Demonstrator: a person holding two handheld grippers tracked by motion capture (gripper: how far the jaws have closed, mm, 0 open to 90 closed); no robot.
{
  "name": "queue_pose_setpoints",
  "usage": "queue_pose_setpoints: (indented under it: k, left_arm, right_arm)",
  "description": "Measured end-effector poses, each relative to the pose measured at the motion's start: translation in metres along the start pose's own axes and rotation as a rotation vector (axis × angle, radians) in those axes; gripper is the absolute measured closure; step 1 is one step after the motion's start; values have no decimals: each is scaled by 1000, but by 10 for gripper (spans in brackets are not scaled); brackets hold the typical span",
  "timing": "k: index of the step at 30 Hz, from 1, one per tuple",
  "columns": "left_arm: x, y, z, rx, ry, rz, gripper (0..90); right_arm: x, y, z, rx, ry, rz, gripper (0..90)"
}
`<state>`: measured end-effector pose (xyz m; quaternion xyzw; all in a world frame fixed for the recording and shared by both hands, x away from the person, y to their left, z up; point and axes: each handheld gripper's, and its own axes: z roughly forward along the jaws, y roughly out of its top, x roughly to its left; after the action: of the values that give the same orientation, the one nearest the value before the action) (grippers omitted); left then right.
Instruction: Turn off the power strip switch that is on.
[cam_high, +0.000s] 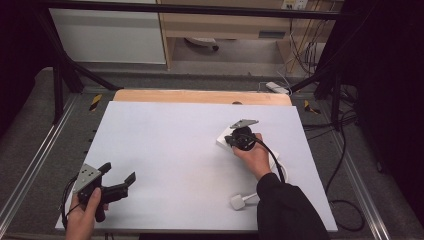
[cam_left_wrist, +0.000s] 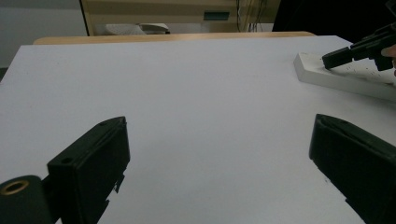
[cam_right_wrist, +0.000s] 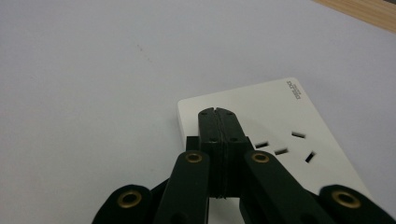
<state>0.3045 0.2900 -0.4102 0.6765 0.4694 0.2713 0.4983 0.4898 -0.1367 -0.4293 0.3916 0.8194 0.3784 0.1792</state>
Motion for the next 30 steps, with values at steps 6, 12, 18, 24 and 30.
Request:
queue_pose_setpoints:
  k: [6, 12, 18, 24, 30]
  left_arm:
    - [0, 0, 0, -3, 0, 0, 54]
    - [0, 0, 0, -2, -1, 3, 54]
    - [0, 0, 0, -2, -1, 3, 54]
    - [0, 0, 0, 0, -1, 5, 55]
    - [0, 0, 0, 1, -1, 8, 55]
  right_arm:
    - [-1, 0, 0, 5, -2, -6, 900]
    - [0, 0, 0, 4, -3, -5, 900]
    - [-1, -1, -1, 5, 0, -8, 900]
    - [-1, -1, 0, 3, 0, -5, 900]
    - [-1, -1, -1, 1, 0, -3, 900]
